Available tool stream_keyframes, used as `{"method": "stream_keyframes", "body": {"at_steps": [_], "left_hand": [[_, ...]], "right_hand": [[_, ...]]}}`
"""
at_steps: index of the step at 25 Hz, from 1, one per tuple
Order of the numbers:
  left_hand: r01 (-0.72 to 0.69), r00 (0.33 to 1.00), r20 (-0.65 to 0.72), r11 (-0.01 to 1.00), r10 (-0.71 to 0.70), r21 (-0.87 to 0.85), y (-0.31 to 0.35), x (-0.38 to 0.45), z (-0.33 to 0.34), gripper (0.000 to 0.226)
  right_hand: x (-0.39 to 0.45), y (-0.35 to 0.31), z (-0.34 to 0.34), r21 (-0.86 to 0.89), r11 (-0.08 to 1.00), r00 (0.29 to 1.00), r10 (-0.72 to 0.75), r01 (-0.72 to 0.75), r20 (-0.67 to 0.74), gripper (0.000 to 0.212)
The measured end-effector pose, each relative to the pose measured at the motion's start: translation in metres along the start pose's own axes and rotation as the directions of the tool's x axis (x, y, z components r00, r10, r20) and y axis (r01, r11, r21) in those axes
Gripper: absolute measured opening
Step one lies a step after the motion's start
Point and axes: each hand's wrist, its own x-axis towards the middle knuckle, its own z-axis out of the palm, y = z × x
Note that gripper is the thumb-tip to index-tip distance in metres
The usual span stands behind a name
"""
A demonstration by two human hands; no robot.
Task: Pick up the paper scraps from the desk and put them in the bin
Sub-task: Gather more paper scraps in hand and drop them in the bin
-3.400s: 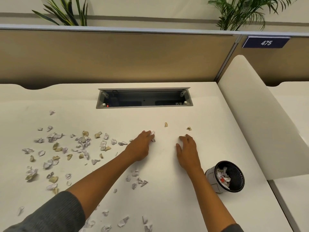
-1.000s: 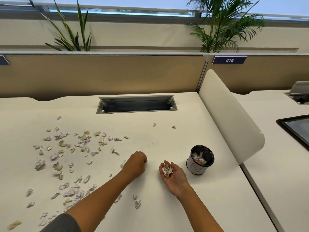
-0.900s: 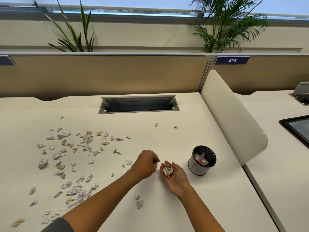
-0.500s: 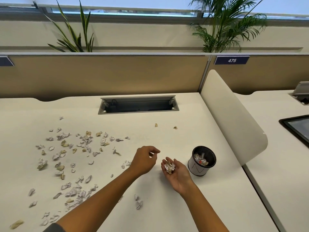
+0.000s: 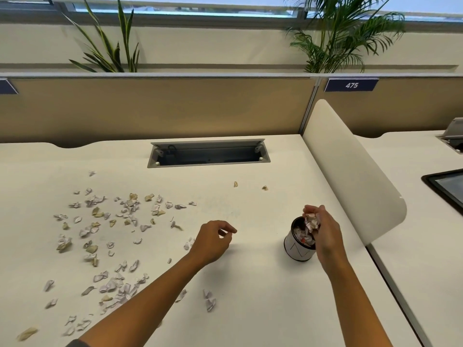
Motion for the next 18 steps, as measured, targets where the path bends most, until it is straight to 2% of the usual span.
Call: {"method": "stream_keyframes", "body": {"at_steps": [2, 11, 15, 18], "left_hand": [[-0.006, 1.0, 0.01, 1.0, 0.006, 0.008, -0.002, 0.002, -0.002, 0.019], [0.009, 1.0, 0.006, 1.0, -0.009, -0.008, -0.019, 0.017, -0.003, 0.018], [0.013, 1.0, -0.004, 0.997, -0.013, 0.071, -0.031, 0.026, -0.007, 0.018], [-0.002, 0.998, -0.058, 0.989, 0.011, 0.147, -0.043, 0.034, -0.015, 0.021]], "right_hand": [[0.003, 0.002, -0.007, -0.068, 0.998, 1.0, -0.019, 0.019, 0.003, 0.044], [0.01, -0.001, -0.004, -0.074, 0.993, 0.995, -0.095, 0.092, -0.035, 0.038], [0.013, -0.004, 0.024, -0.115, 0.982, 0.988, -0.147, 0.152, 0.049, 0.026], [0.019, -0.003, 0.055, -0.144, 0.979, 0.983, -0.122, 0.142, 0.14, 0.02]]}}
